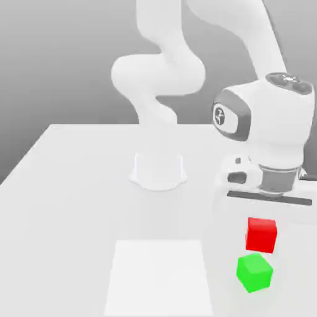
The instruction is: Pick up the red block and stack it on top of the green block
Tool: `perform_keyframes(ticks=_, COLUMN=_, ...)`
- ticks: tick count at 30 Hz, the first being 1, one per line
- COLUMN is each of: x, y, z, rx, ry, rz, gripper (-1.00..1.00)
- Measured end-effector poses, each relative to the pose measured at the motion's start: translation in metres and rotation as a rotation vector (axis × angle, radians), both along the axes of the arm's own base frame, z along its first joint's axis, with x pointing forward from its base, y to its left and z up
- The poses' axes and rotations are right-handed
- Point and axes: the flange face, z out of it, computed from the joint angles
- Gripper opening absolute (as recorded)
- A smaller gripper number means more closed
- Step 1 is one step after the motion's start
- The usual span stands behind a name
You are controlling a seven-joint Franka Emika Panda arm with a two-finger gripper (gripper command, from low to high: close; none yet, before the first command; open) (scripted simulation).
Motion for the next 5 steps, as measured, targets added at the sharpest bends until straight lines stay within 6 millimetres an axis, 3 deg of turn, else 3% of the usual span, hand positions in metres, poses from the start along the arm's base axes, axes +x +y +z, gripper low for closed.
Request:
perform_keyframes(ticks=1, x=0.0, y=0.0, z=-0.01, rx=0.0, ry=0.001, rz=0.002, gripper=-1.0)
perform_keyframes(ticks=2, x=-0.001, y=0.0, z=-0.021, rx=0.0, ry=0.002, rz=0.003, gripper=1.0)
perform_keyframes(ticks=5, x=-0.001, y=0.0, z=-0.021, rx=0.0, ry=0.002, rz=0.003, gripper=1.0)
